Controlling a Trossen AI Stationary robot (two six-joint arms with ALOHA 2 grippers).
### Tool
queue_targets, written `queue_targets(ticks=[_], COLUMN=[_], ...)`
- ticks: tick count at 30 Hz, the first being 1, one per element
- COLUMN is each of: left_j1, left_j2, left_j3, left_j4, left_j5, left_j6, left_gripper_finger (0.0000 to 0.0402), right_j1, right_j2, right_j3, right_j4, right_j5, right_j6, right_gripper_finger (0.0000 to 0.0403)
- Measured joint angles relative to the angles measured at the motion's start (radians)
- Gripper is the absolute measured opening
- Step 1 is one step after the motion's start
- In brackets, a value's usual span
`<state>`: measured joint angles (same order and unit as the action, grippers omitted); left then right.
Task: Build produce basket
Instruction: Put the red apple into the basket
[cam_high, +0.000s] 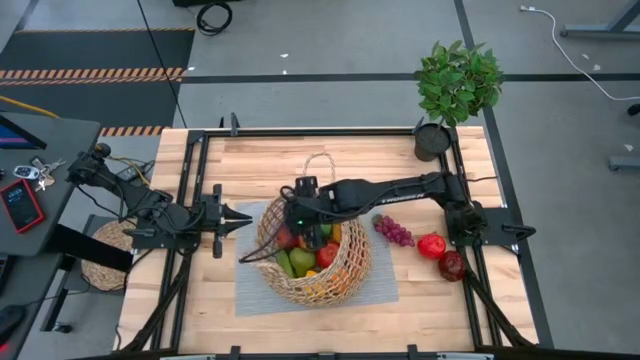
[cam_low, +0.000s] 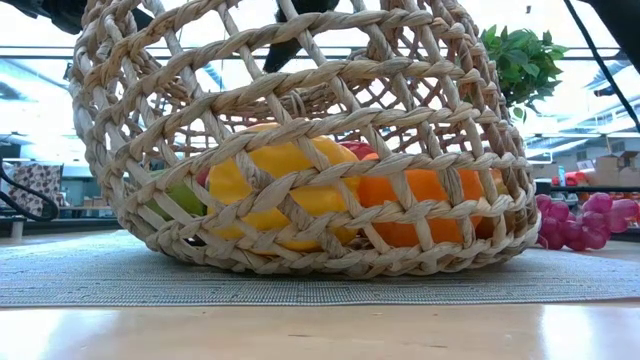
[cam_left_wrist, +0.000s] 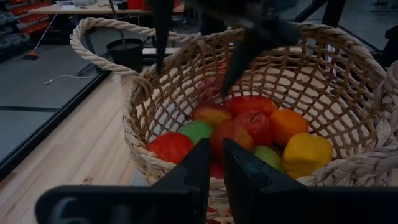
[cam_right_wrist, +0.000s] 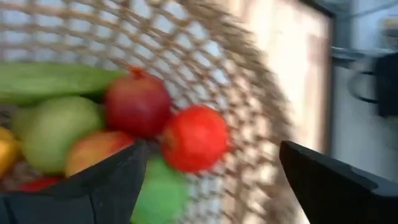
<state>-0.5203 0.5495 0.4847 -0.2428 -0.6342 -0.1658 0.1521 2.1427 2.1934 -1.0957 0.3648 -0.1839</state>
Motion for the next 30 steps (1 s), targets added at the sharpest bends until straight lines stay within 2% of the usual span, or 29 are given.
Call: queue_targets(ticks=[2,5,10,16,23,30], left_j1=[0.0,0.0,0.0,0.0,0.0,0.0], left_j2=[0.0,0.0,0.0,0.0,0.0,0.0], left_j3=[0.0,0.0,0.0,0.0,0.0,0.0], left_j4=[0.0,0.0,0.0,0.0,0.0,0.0], left_j5=[0.0,0.0,0.0,0.0,0.0,0.0], left_j6=[0.0,0.0,0.0,0.0,0.0,0.0], left_gripper_finger=[0.0048,0.0048,0.0048,0.0048,0.0048,0.0048], right_j1=[0.016,0.035,0.05,0.094,0.137,0.201], right_j2=[0.0,-0.012,-0.094,-0.197,-0.35,-0.58], right_j3=[0.047,0.098,0.099,0.069,-0.162,-0.574], right_j4=[-0.066,-0.158,-0.263,-0.311,-0.395,-0.365], right_j5=[0.055,0.066,0.058,0.051,-0.003,-0.096], right_j6=[0.007,0.045,0.167,0.284,0.577,0.932], right_gripper_finger=[0.0372,0.0368,0.0356,0.035,0.035,0.0349])
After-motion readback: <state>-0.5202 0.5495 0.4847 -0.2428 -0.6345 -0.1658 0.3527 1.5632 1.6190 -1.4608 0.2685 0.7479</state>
